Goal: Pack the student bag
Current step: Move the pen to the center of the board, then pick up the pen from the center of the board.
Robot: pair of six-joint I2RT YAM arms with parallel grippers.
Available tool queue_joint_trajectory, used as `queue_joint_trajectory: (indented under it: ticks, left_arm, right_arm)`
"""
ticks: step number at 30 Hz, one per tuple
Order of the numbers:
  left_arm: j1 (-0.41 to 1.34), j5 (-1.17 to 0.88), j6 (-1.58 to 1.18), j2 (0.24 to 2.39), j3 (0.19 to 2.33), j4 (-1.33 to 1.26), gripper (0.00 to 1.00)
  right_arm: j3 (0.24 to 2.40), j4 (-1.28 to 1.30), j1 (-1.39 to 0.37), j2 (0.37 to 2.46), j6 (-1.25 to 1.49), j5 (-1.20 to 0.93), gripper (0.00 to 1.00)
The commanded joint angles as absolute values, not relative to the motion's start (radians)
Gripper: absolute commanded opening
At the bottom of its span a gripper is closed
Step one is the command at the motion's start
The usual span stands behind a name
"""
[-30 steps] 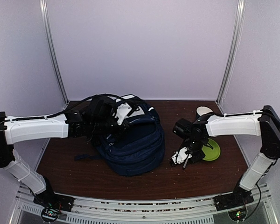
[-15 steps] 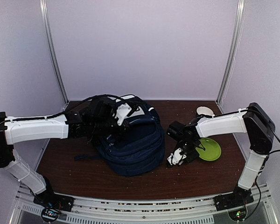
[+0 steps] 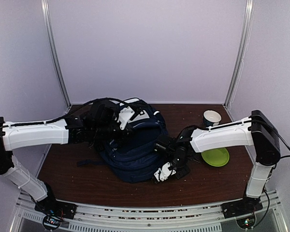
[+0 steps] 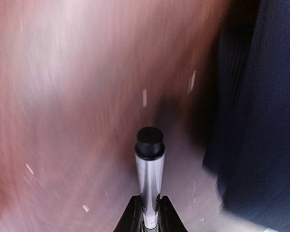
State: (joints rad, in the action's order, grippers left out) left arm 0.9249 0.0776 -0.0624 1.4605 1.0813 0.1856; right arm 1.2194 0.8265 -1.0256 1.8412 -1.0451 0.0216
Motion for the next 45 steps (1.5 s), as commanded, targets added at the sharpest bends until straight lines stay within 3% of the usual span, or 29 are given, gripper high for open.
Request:
queue_joint_trajectory:
  ticks: [1,4,8,14,29,45]
  left_arm:
    - [0.928,0.091,-0.062,1.417,1.086,0.115,0.0]
    - [0.928,0.092,-0.057,1.42,1.087,0.118,0.0]
    - [0.928,0.092,-0.058,1.426,1.09,0.117,0.0]
    - [0.928,0.088,-0.063,1.435,1.097,0.117,0.0]
    - [0.927,0.08,-0.072,1.44,1.088,0.11,0.0]
    - [0.927,0.087,-0.073,1.433,1.068,0.101,0.0]
  right_arm:
    - [1.256,0.869,-1.078,1.9,-0.89,-0.039,0.12]
    - [1.255,0.857,-1.079,1.933,-0.835,-0.015,0.13]
    - [1.216,0.817,-1.073,1.924,-0.818,0.001,0.25]
    - [1.19,0.857,-1.033,1.851,-0.846,-0.07,0.31]
    - [1.156,0.877,-0.902,1.826,-0.901,-0.067,0.32]
    - [1.133,0.821,-0.918,1.841,-0.857,-0.138,0.3]
